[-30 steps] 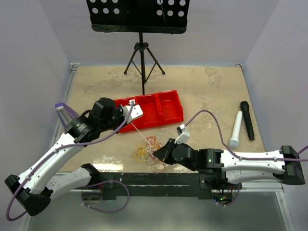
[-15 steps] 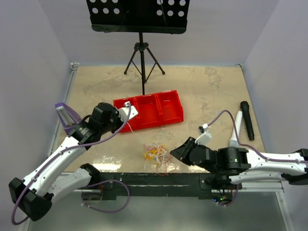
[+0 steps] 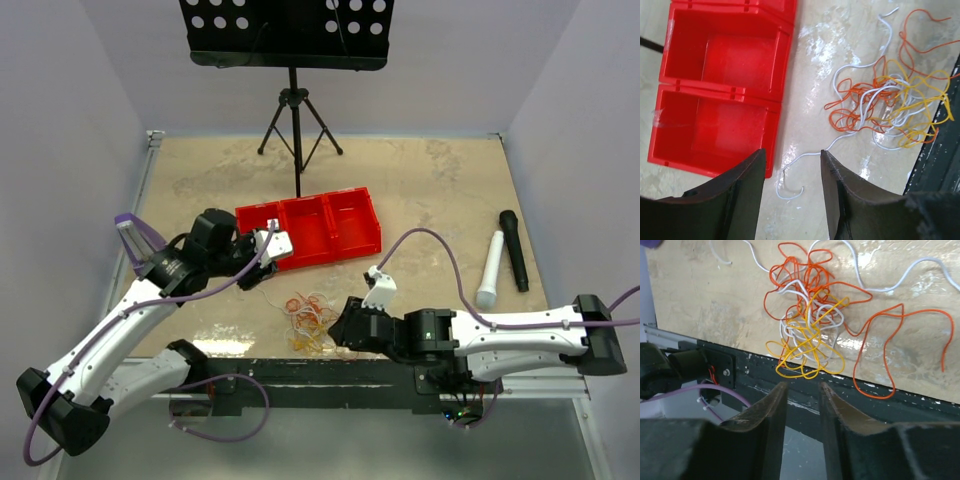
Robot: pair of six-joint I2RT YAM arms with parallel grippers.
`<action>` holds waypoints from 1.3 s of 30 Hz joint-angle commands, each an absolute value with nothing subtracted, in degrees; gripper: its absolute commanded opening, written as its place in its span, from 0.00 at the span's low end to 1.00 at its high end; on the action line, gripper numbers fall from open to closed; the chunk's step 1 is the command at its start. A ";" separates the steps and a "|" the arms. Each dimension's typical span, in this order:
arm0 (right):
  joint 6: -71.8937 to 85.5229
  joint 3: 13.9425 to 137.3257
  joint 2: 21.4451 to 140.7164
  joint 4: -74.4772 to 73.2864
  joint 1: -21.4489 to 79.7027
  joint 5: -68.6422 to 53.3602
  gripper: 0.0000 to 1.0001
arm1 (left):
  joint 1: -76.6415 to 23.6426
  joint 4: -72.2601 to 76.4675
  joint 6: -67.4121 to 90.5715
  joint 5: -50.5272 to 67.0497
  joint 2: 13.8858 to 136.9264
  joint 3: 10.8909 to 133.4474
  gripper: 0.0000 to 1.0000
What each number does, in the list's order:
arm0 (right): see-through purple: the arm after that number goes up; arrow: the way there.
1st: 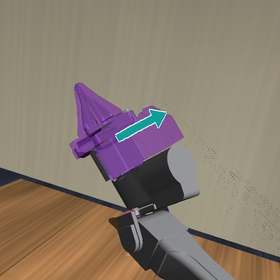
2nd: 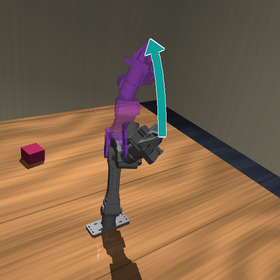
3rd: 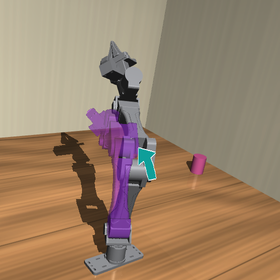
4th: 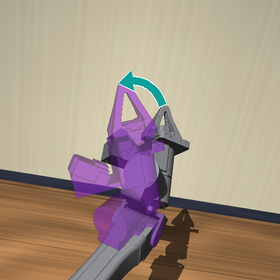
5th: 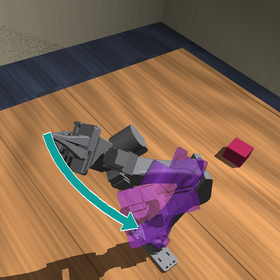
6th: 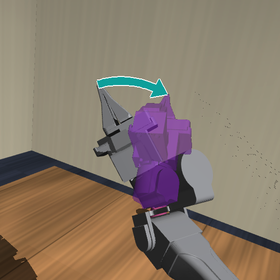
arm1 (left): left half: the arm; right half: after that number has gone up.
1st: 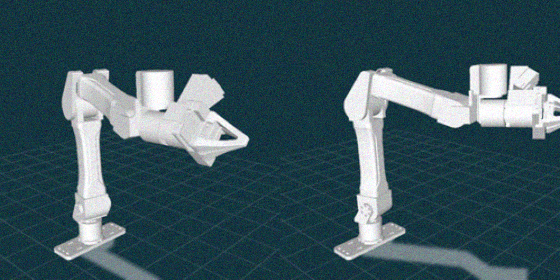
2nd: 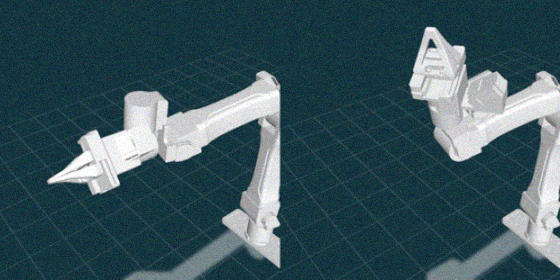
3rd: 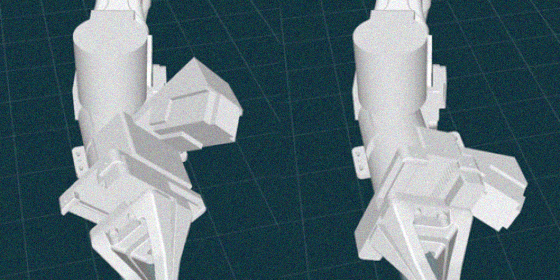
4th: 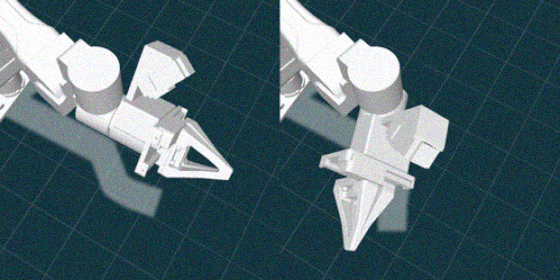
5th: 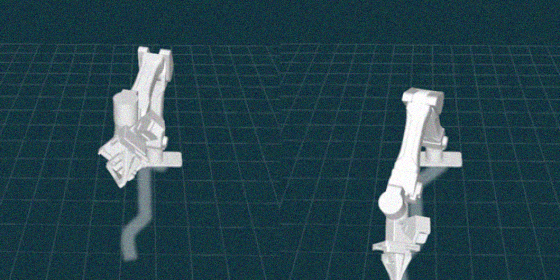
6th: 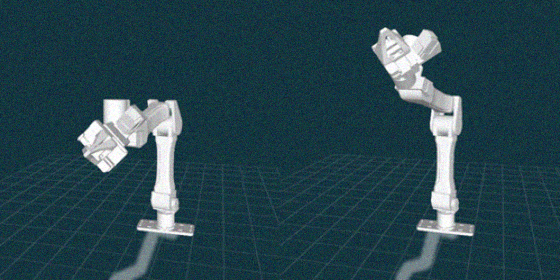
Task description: Untangle the cables
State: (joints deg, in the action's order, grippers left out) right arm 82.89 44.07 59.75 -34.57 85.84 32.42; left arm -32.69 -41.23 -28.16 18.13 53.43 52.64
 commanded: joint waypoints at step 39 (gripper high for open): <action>61.01 48.87 68.74 -15.29 82.00 28.92 0.00 | -35.51 -34.19 -28.21 33.30 55.55 48.43 0.51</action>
